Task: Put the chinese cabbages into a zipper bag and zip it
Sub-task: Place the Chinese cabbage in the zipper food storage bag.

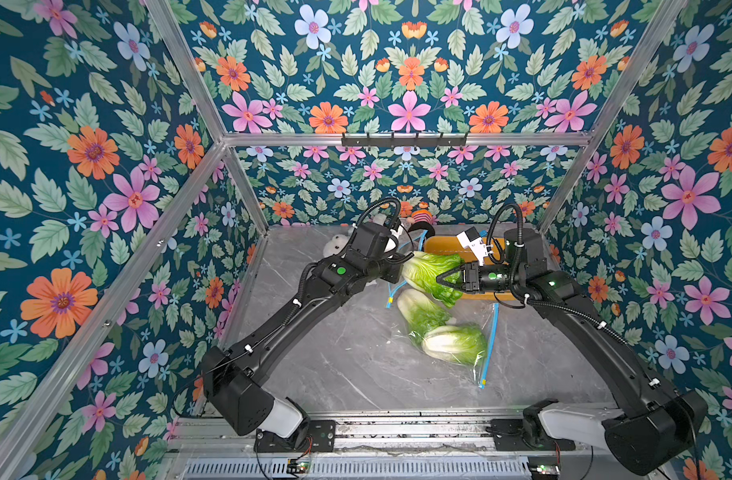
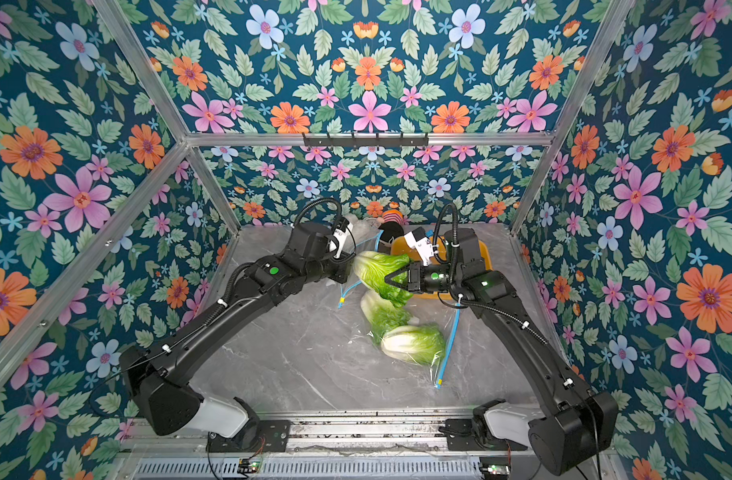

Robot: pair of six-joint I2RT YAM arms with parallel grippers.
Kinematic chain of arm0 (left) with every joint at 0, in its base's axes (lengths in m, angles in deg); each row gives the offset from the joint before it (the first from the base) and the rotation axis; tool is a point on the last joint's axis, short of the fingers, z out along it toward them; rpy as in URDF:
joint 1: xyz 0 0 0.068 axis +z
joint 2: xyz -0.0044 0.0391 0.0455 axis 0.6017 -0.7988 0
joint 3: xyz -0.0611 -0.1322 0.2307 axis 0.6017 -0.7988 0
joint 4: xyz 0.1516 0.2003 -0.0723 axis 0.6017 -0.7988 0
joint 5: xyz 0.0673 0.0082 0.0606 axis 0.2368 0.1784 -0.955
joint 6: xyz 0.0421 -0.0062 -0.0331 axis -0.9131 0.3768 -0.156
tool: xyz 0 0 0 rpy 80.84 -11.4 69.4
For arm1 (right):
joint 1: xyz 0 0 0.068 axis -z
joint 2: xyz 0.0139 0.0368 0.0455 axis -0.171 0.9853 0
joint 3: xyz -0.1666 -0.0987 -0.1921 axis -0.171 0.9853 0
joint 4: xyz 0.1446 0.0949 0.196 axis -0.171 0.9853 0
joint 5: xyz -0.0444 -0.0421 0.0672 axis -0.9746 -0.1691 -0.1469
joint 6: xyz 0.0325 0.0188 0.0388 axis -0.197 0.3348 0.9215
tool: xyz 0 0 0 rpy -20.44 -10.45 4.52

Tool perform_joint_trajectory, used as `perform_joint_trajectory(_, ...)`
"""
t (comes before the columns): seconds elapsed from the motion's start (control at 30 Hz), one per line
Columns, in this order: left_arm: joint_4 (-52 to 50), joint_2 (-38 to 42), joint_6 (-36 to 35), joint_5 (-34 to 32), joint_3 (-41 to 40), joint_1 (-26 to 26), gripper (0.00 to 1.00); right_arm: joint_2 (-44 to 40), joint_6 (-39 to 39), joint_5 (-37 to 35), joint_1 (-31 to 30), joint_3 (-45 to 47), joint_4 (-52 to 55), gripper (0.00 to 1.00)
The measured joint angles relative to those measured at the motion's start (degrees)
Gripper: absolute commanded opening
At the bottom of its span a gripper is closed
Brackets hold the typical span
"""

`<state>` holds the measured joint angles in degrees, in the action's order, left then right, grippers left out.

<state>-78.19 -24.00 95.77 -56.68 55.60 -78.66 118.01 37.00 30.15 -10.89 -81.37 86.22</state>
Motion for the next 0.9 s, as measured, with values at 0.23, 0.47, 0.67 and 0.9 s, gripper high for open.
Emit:
perform_joint_trajectory(0.23,-0.3,0.0,-1.3,3.5,0.6,-0.7,0.00,5.5,-2.3,-2.8,0.0,-2.4,5.1,0.00)
perform_joint_trajectory(0.47,0.1,0.0,-1.6,6.3,1.2,-1.1,0.00,6.3,-4.7,-6.8,-0.1,-5.9,11.1,0.00)
perform_joint_trajectory(0.67,0.5,-0.2,-1.6,7.8,-0.5,-1.6,0.00,5.7,-1.2,-2.8,0.0,-5.9,7.3,0.00)
perform_joint_trajectory(0.9,0.9,-0.2,-1.7,9.4,-0.4,-1.6,0.00,10.1,-0.3,-4.3,-0.9,-7.3,8.5,0.00)
